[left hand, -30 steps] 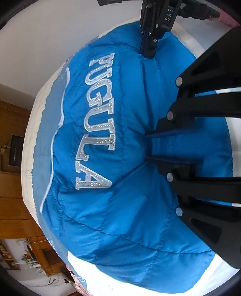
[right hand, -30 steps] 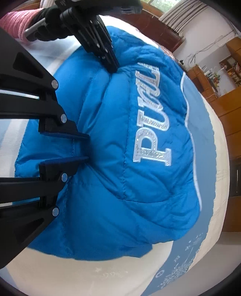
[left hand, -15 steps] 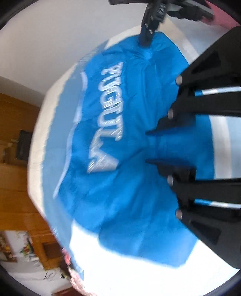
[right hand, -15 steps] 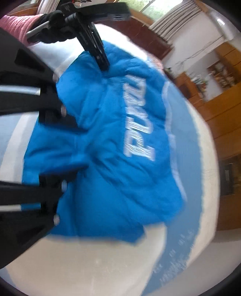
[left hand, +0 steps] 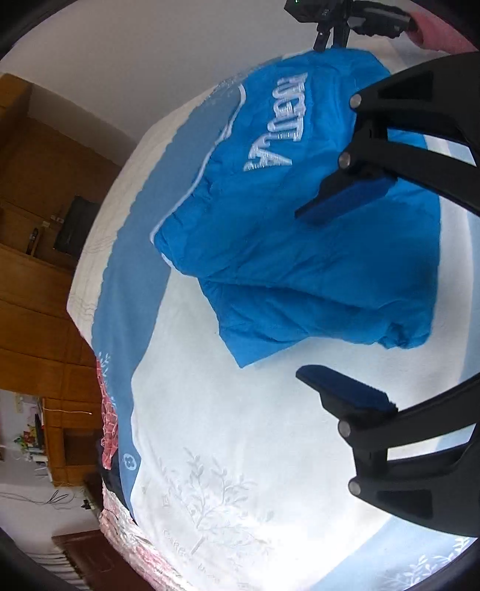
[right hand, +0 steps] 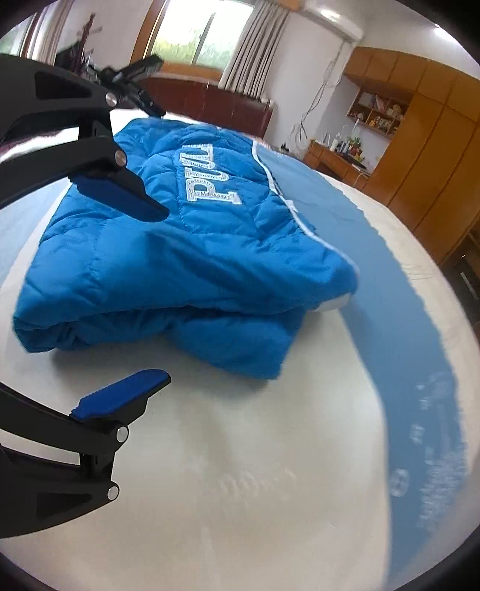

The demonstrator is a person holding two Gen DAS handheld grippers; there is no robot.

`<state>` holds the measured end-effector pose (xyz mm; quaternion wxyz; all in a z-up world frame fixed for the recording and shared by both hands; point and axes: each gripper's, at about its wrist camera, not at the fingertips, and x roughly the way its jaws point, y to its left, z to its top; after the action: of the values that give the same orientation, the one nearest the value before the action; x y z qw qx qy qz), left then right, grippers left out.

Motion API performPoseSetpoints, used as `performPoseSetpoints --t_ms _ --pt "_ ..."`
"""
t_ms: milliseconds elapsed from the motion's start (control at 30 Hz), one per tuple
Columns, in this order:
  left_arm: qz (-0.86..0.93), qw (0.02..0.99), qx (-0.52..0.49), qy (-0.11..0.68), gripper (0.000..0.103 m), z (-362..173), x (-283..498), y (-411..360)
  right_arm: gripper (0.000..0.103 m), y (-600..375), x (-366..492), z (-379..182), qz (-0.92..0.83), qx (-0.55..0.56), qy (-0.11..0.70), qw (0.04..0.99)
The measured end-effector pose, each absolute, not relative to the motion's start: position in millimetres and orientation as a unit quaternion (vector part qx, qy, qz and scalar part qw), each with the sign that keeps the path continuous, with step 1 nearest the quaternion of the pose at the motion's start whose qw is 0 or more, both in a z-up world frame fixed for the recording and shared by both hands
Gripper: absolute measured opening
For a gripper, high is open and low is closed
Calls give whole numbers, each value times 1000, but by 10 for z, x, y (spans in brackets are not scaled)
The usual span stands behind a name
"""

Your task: Fold large clothes

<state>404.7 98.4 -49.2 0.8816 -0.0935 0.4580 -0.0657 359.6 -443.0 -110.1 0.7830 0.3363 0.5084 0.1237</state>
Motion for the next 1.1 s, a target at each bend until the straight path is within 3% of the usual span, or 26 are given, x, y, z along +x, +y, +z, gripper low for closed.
performPoseSetpoints --t_ms 400,467,533,633,700,867,1100 --pt "-131 843 -176 491 82 -935 4522 988 86 -4454 3837 -1312 170 350 489 780" --pt "-135 841 -182 491 68 -947 4528 953 77 -4411 3858 -1304 165 335 491 787" --pt "-135 843 -181 489 52 -921 4500 903 52 -4352 3898 -1294 172 331 492 786" --pt "-114 857 -158 477 34 -823 4403 815 34 -4322 3850 -1215 179 326 483 793" --pt "-102 866 -147 466 26 -737 4324 761 28 -4286 3807 -1136 178 314 477 801" --pt "-98 882 -130 443 16 -500 4109 700 21 -4234 3610 -833 186 297 461 815" --pt "-128 900 -97 406 14 -5 3496 512 21 -4137 3042 -377 200 252 445 836"
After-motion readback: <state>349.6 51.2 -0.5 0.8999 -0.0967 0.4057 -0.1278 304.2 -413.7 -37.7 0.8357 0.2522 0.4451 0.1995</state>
